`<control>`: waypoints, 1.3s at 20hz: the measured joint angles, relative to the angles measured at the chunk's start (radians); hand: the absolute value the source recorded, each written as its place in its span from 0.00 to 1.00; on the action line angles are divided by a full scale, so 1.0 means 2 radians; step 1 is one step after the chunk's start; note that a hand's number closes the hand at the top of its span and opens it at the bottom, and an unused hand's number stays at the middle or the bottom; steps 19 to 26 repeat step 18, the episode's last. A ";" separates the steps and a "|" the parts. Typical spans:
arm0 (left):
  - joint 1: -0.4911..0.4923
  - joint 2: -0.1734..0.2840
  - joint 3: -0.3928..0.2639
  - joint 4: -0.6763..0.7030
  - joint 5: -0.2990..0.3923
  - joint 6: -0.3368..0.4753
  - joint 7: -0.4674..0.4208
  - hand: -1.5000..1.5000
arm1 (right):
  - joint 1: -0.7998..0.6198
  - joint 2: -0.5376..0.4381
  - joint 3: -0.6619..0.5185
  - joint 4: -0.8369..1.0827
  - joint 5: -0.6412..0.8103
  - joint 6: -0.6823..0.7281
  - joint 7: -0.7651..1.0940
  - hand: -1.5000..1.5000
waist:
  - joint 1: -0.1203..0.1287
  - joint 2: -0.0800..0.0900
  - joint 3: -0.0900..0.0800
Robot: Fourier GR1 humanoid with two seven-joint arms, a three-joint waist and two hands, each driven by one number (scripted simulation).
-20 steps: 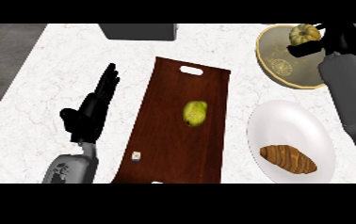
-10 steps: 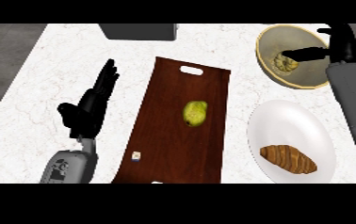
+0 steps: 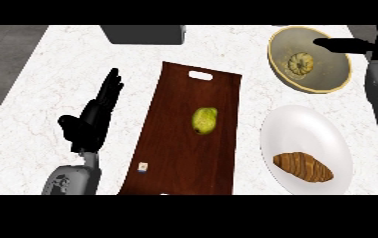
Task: Pick the squash from the plate and place it in the bowl
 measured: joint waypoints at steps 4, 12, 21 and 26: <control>0.004 0.002 0.005 -0.002 0.000 0.002 0.001 0.50 | 0.030 -0.006 -0.018 -0.037 -0.043 0.042 0.002 0.00 | -0.007 -0.002 0.000; 0.018 0.001 0.002 -0.019 -0.003 0.001 0.008 0.50 | 0.121 -0.003 -0.022 -0.160 -0.120 0.132 0.030 0.00 | -0.009 -0.004 0.000; 0.008 0.003 0.011 -0.007 0.003 -0.006 0.005 0.50 | 0.189 0.003 -0.009 -0.234 -0.159 0.171 0.036 0.00 | -0.008 -0.003 0.000; 0.008 0.003 0.011 -0.007 0.003 -0.006 0.005 0.50 | 0.189 0.003 -0.009 -0.234 -0.159 0.171 0.036 0.00 | -0.008 -0.003 0.000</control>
